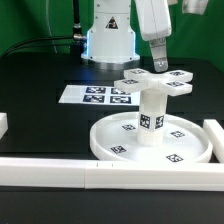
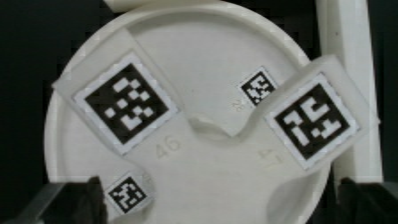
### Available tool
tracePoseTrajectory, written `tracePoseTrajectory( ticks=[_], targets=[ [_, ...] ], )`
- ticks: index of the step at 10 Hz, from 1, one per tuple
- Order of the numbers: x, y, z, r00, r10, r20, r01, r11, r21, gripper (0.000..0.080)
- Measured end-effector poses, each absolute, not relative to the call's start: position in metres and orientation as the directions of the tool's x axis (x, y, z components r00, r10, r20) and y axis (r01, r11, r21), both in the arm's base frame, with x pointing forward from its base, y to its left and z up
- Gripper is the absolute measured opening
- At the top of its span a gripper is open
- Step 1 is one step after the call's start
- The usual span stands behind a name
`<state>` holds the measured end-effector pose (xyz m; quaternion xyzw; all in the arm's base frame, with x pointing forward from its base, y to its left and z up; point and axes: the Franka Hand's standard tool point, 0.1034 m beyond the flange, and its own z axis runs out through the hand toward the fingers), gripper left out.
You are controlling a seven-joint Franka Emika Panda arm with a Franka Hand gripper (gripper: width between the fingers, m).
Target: Assemble round table
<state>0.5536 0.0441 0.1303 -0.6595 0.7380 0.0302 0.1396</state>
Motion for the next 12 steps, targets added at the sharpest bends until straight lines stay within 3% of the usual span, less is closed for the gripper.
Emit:
tracePoseTrajectory(
  ticks=[1, 2, 5, 10, 12],
  targets=[
    [0.553, 0.045, 0.13, -0.033, -0.971, -0.237, -0.987, 0.069, -0.146, 0.0648],
    [0.55, 0.05, 0.13, 0.111, -0.968, -0.226, -0.988, -0.084, -0.126, 0.0648],
    [0.559, 0.056, 0.134, 0.513, -0.844, -0.157, -0.855, -0.488, -0.174, 0.0648],
    [0.562, 0.055, 0.134, 0.818, -0.571, -0.074, -0.572, -0.792, -0.215, 0.0648],
    [0.563, 0.052, 0.133, 0.944, -0.331, -0.008, -0.326, -0.926, -0.188, 0.0648]
  ],
)
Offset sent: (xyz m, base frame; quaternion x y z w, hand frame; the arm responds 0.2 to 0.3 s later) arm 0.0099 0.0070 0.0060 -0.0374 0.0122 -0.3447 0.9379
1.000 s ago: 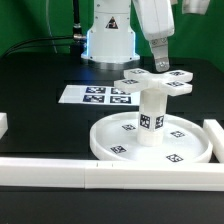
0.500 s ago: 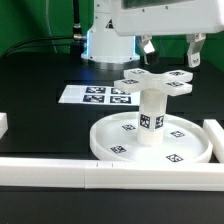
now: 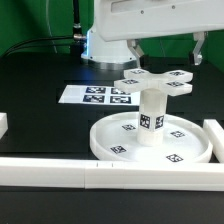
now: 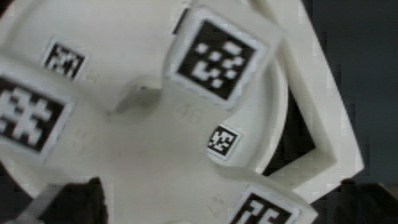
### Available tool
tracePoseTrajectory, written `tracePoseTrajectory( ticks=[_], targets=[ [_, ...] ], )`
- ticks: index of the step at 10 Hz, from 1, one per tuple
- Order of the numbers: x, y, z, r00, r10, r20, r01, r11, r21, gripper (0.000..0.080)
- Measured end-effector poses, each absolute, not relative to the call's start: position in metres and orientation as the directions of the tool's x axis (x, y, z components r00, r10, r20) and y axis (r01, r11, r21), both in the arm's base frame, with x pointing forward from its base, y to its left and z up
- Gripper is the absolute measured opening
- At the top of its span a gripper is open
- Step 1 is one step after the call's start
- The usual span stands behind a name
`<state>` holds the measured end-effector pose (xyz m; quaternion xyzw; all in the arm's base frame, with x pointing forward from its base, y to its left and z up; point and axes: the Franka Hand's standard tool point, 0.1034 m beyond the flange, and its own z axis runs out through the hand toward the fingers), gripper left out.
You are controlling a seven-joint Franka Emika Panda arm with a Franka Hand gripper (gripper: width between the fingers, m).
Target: Assemble round table
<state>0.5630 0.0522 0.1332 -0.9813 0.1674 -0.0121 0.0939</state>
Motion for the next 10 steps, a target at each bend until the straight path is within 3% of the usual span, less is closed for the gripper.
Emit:
tracePoseTrajectory(
  ticks=[2, 6, 8, 10],
  targets=[
    [0.564, 0.056, 0.136, 0.993, -0.116, 0.032, -0.11, -0.983, -0.149, 0.0648],
    [0.565, 0.055, 0.135, 0.985, 0.159, 0.074, 0.167, -0.977, -0.131, 0.0648],
    [0.565, 0.052, 0.135, 0.942, 0.323, 0.094, 0.333, -0.936, -0.114, 0.0648],
    [0.566, 0.047, 0.135, 0.831, 0.546, 0.11, 0.554, -0.829, -0.069, 0.0648]
  ],
)
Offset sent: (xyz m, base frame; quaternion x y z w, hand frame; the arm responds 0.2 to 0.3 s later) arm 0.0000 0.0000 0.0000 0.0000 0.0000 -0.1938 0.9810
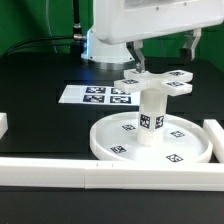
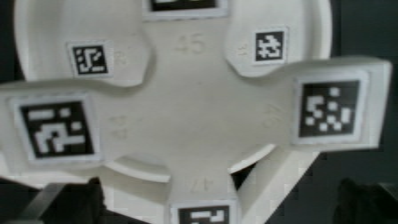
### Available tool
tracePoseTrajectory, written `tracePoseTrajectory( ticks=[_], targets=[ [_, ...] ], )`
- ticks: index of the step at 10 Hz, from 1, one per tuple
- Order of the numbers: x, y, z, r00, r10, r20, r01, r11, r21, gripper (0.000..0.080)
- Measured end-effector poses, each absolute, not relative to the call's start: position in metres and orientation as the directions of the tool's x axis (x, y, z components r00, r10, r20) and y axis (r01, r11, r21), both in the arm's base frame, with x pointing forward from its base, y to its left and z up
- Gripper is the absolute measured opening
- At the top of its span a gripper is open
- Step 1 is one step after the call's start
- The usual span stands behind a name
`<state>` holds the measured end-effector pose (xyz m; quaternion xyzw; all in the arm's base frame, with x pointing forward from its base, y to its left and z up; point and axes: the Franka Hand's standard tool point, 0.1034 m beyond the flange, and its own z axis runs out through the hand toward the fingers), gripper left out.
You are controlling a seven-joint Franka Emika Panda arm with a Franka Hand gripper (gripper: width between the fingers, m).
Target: Assemble round table
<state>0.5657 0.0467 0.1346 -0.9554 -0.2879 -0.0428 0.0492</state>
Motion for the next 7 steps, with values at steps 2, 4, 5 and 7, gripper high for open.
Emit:
tracePoseTrajectory(
  ticks=[2, 4, 5, 7],
  targets=[
    [0.5651, 0.0446, 0.1333, 0.716, 0.689, 0.112, 0.696, -0.717, -0.041, 0.0648],
    [0.5651, 0.0417, 0.1324, 0.617, 0.778, 0.114, 0.785, -0.619, -0.026, 0.0648],
    [0.565, 0.0404, 0.1322, 0.572, 0.812, 0.111, 0.818, -0.574, -0.017, 0.0648],
    [0.5652, 0.0374, 0.1315, 0.469, 0.876, 0.109, 0.881, -0.472, 0.001, 0.0648]
  ],
)
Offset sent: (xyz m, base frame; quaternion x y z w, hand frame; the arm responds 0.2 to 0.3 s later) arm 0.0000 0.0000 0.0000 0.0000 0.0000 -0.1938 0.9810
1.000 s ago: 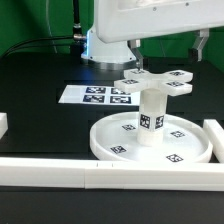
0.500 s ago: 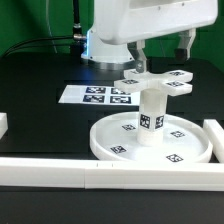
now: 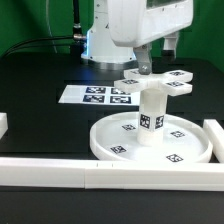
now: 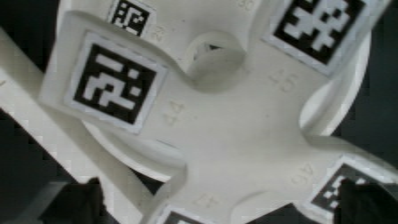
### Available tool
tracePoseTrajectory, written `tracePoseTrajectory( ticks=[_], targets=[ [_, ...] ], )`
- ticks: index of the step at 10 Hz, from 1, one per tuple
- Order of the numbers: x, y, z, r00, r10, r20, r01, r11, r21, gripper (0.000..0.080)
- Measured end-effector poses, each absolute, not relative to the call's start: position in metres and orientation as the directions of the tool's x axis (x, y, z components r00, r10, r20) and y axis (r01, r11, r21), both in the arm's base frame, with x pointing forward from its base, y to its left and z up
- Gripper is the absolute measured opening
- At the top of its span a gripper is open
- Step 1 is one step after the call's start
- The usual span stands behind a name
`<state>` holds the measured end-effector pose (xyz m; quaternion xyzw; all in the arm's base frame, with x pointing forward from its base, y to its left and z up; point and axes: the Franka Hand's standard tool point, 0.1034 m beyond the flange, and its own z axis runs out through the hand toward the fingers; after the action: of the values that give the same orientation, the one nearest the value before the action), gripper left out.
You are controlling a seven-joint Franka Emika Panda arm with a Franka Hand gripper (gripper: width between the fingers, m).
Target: Assemble round table
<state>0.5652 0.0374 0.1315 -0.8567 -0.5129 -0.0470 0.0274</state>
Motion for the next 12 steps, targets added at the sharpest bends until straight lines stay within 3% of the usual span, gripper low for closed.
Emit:
tracePoseTrajectory(
  ticks=[2, 12],
  targets=[
    [0.562, 0.035, 0.127, 0.347, 0.932, 0.107, 0.936, -0.352, 0.027, 0.0648],
    [0.551, 0.035, 0.109, 0.35, 0.933, 0.086, 0.936, -0.352, 0.003, 0.0648]
  ],
)
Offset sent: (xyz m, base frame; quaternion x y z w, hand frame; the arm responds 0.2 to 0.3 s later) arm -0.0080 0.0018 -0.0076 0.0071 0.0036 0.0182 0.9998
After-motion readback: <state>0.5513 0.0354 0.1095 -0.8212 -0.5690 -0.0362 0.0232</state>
